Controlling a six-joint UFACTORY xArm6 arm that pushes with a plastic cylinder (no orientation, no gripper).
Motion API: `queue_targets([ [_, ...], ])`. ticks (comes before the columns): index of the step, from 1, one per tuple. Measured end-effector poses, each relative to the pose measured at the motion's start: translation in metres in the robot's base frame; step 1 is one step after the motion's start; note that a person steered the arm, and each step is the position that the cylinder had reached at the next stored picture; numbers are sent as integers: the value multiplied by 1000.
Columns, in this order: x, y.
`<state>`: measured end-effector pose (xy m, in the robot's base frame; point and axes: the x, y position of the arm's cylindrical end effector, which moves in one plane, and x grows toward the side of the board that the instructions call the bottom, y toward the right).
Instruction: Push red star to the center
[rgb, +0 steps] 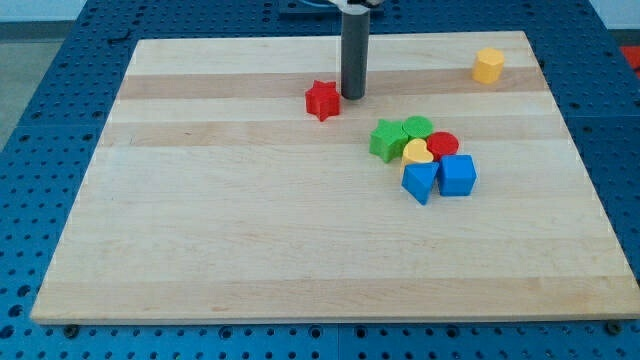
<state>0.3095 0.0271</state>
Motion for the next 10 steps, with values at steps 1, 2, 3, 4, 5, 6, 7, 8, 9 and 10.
queue_targets([
  [1, -9, -12],
  [2, 18, -29],
  [3, 60, -28],
  [4, 93, -27],
  [5, 93, -27],
  [6, 65, -27],
  [7, 49, -31],
  [8, 53, -36],
  [9, 72, -36],
  [10, 85, -38],
])
